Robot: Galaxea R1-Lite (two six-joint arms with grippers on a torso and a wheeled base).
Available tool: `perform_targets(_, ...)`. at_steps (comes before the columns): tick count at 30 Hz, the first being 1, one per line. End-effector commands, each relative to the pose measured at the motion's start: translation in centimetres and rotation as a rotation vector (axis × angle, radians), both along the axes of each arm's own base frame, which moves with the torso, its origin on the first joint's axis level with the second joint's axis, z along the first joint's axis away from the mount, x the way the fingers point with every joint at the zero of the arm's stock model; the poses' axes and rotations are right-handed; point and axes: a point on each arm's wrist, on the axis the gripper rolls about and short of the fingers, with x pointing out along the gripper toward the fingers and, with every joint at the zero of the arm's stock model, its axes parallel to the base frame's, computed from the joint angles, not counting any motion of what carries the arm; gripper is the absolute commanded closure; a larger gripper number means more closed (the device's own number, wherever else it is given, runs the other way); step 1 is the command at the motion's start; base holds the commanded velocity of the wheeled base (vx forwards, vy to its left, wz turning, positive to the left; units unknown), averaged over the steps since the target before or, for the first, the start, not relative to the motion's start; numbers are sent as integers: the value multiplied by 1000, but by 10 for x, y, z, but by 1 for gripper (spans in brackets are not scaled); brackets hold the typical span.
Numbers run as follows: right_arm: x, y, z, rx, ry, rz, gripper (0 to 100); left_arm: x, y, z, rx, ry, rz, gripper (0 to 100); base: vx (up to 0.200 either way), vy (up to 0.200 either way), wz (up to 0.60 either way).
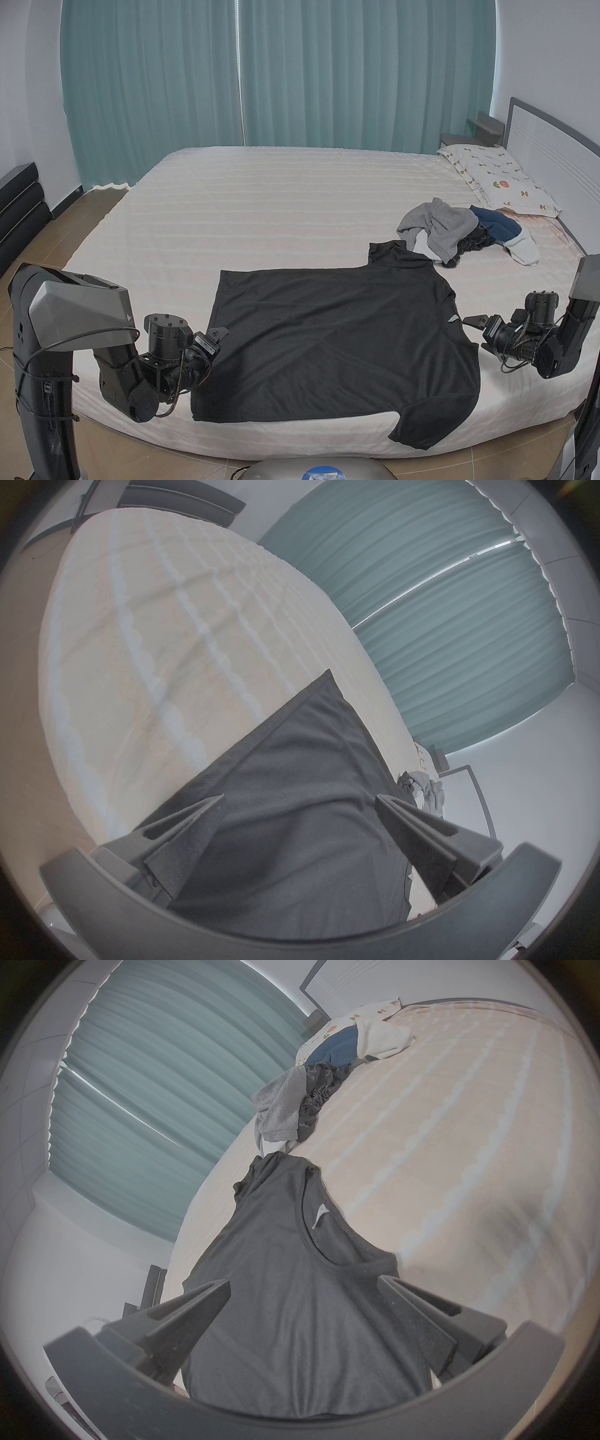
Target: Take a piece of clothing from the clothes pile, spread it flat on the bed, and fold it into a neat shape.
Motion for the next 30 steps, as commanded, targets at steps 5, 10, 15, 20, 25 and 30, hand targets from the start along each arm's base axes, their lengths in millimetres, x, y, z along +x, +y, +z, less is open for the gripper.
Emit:
perform_targets(5, -4, 1, -7, 2, 26, 3, 0, -2, 0, 1, -4, 1, 0, 0, 0, 0, 0)
perform_targets(10, -5, 1, -7, 3, 27, 4, 0, -2, -1, 1, -3, 2, 0, 0, 0, -200, 0)
perform_targets(15, -5, 2, -8, 3, 30, 6, 0, -5, -1, 3, 1, 3, -3, 0, 0, -200, 0)
perform_targets(20, -5, 2, -11, 3, 41, 6, 0, -17, 3, 15, 39, -2, -38, 0, 0, -80, 0)
perform_targets(25, -5, 3, -11, 2, 42, 12, 0, -41, 24, 19, 95, 45, -197, 0, 0, 0, 0)
perform_targets(30, -6, 4, -12, 3, 48, 12, 0, -53, 42, 8, 227, 117, -288, 0, 0, 0, 0)
